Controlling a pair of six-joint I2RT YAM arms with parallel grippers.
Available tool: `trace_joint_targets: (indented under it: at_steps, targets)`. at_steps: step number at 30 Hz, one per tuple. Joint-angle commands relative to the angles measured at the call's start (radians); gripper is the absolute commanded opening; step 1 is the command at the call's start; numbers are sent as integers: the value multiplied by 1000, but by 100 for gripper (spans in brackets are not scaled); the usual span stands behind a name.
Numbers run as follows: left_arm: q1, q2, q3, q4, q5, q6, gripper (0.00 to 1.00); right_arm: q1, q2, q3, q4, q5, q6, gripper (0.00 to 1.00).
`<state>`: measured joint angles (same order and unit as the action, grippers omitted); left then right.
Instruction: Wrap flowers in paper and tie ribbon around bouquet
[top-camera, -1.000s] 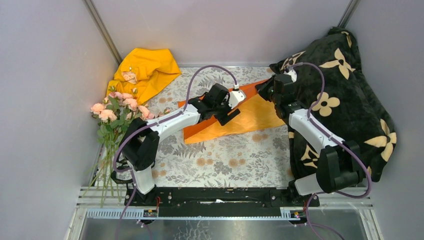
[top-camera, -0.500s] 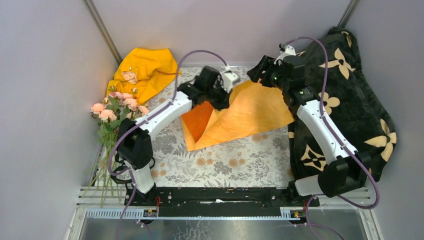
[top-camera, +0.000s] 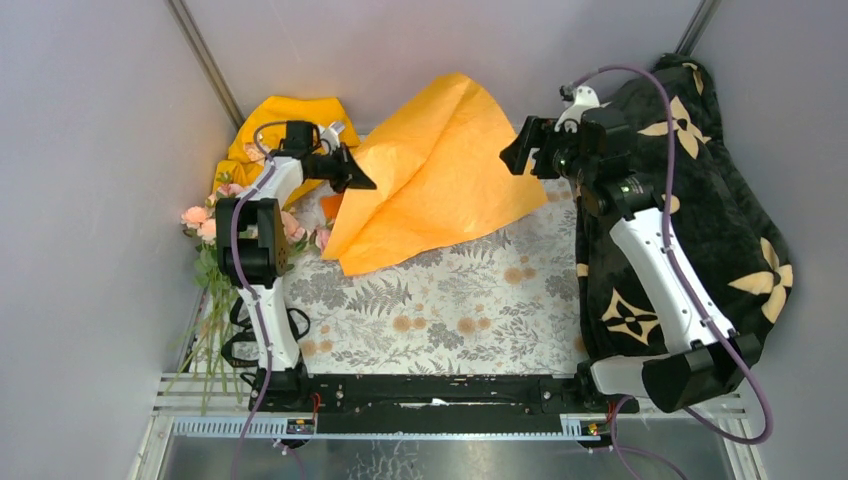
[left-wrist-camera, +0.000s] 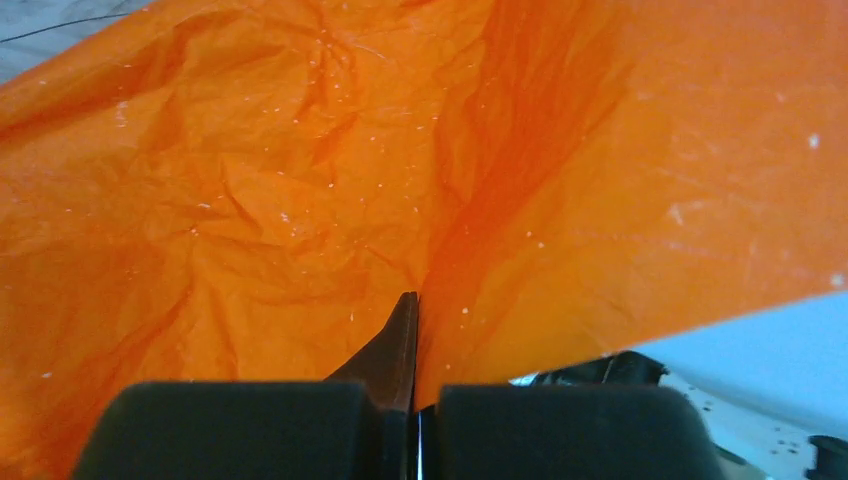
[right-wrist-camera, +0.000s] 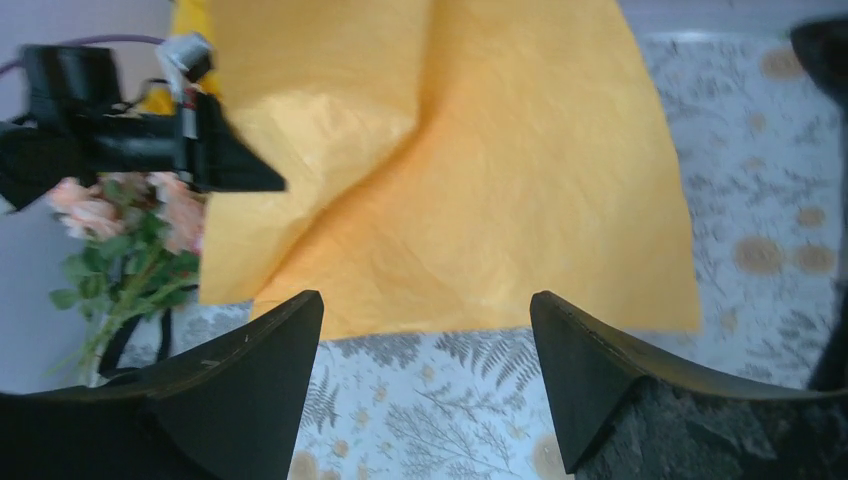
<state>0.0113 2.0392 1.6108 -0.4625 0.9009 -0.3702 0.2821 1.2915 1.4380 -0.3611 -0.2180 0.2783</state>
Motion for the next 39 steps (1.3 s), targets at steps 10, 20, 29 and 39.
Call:
trace_joint_targets:
  at_steps: [10,20,29,39]
  targets:
    - [67,-55,32,28,107,9,0,-64,296,-262,156,106,178,89]
    - [67,-36,-9,21,51,68,0,-7,549,-379,536,-84,528,83]
    - [66,-40,-18,31,51,83,0,181,657,-478,829,-36,801,82]
    - [66,-38,-27,47,58,80,0,240,813,-377,895,-35,924,82]
